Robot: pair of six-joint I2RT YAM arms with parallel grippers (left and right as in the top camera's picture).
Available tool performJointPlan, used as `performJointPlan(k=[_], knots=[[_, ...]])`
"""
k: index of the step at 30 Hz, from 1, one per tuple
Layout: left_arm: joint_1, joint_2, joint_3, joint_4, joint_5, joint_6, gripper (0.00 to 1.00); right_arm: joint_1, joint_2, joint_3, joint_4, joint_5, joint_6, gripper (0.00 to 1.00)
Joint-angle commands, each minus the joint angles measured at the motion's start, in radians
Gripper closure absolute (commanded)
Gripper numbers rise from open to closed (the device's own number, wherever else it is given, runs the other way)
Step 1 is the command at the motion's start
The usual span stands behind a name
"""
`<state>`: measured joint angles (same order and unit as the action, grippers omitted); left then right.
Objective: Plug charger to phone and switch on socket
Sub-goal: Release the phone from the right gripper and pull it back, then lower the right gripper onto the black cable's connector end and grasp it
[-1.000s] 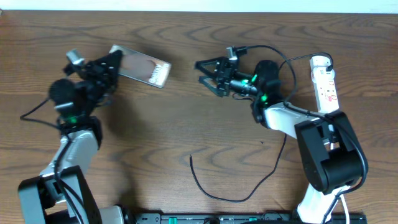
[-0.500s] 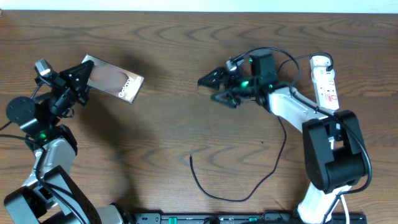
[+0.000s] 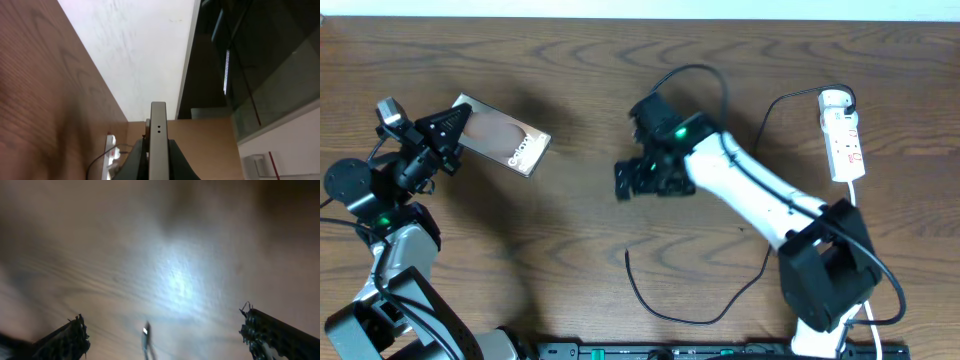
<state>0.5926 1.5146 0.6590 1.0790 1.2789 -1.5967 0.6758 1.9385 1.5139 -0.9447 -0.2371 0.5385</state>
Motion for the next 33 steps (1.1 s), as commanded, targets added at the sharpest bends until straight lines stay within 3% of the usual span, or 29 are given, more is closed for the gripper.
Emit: performJointPlan(k=[1,24,33], knots=[[0.031,-0.011,0.012,0.012,0.032,-0.001,0.93,0.064,-0.003,0.01,-0.056,0.187,0.071,0.02],[0.087,-0.011,0.012,0.011,0.078,0.018,0.93,0.341,-0.003,-0.093,-0.117,0.257,0.354,0.15],[0.151,-0.011,0.012,0.011,0.076,0.029,0.93,0.347,-0.002,-0.182,-0.041,0.194,0.366,0.38]])
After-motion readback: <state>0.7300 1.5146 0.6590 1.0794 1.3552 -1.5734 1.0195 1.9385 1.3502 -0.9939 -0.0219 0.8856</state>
